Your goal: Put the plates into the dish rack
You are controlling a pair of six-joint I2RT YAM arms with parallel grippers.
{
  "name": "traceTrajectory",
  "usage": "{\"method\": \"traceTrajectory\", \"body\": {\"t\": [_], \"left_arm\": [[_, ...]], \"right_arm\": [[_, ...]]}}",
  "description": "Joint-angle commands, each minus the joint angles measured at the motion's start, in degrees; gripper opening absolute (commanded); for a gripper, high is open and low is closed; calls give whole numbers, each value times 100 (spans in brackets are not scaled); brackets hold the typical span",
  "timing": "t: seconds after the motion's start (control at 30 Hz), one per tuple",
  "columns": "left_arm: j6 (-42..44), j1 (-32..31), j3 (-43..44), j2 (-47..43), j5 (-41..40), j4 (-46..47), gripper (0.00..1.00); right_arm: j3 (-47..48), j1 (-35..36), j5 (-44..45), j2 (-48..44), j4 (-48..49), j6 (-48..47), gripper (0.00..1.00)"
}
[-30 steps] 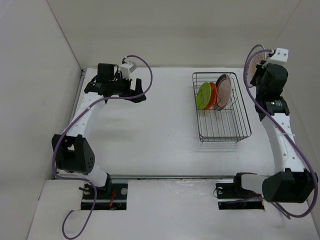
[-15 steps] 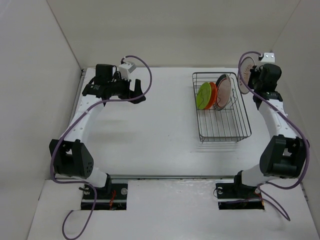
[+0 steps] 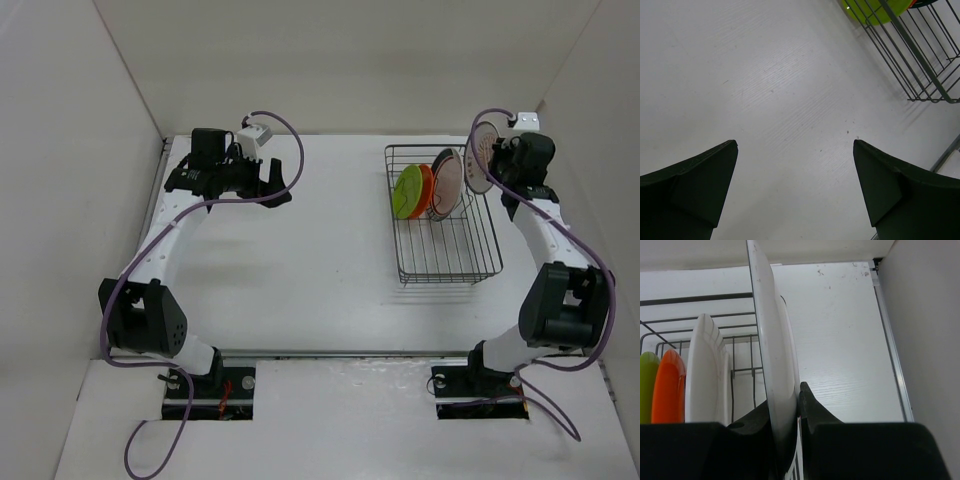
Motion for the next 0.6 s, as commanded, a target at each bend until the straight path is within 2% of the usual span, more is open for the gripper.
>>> {"method": "traceTrajectory", "body": {"t": [0.0,0.2,0.47,0.57], "left_arm": [[58,3,15,-101,120,55,100],[58,3,15,-101,120,55,100],[111,3,68,5,172,55,100],[111,3,120,57,172,3,100]], "right_arm": [[92,-15,-112,80,556,67,0],[92,-15,-234,317,556,67,0],[40,-15,-367,370,556,67,15],[40,-15,-367,370,556,67,18]]}}
